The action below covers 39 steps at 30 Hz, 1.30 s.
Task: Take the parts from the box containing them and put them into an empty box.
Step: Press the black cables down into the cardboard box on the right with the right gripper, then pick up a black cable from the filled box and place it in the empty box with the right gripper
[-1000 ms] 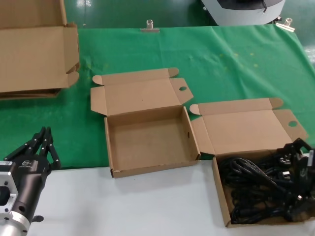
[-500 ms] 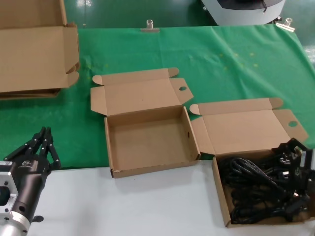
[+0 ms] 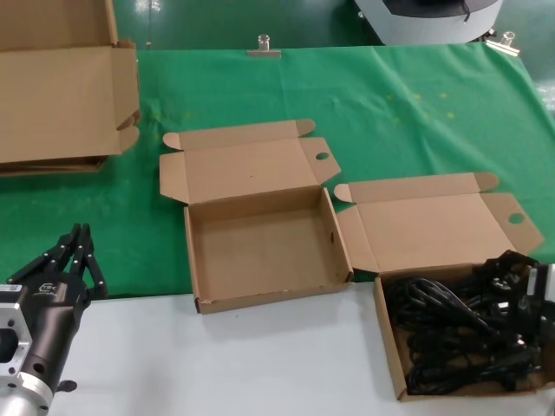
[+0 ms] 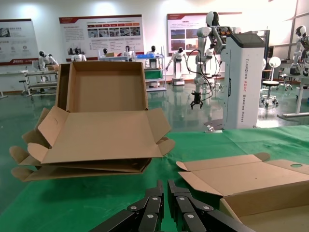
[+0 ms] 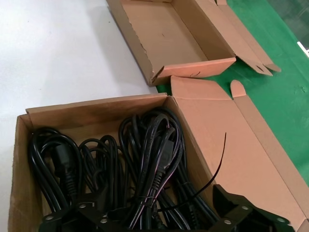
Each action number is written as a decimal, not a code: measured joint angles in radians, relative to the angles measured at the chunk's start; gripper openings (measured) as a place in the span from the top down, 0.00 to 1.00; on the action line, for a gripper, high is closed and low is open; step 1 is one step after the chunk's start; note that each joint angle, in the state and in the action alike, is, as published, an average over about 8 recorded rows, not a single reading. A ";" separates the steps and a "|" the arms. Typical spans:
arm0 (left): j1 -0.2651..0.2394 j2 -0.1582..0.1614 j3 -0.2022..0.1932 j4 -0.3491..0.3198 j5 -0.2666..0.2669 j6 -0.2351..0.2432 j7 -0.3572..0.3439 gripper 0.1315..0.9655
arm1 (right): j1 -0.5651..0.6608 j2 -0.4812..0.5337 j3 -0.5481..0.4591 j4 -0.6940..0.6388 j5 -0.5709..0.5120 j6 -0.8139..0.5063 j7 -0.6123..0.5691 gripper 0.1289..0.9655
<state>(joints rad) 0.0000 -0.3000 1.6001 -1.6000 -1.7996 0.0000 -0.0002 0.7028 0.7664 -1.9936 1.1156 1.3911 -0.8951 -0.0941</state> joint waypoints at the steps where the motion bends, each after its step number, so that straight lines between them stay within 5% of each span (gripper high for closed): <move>1: 0.000 0.000 0.000 0.000 0.000 0.000 0.000 0.95 | 0.001 -0.002 0.000 -0.004 0.000 0.001 -0.003 0.18; 17: 0.000 0.000 0.000 0.000 0.000 0.000 0.000 0.95 | 0.012 -0.020 0.001 -0.032 -0.004 0.010 -0.022 0.61; 21: 0.000 0.000 0.000 0.000 0.000 0.000 0.000 0.95 | 0.012 -0.020 0.002 -0.033 -0.002 0.012 -0.023 0.61; 29: 0.000 0.000 0.000 0.000 0.000 0.000 0.000 0.95 | 0.009 -0.012 0.011 -0.012 0.006 0.010 -0.016 0.81; 39: 0.000 0.000 0.000 0.000 0.000 0.000 0.000 0.95 | 0.023 0.027 0.031 0.071 0.031 -0.031 0.014 0.88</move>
<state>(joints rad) 0.0000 -0.3000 1.6000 -1.6000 -1.7997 0.0000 -0.0003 0.7261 0.7937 -1.9627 1.1865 1.4223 -0.9265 -0.0804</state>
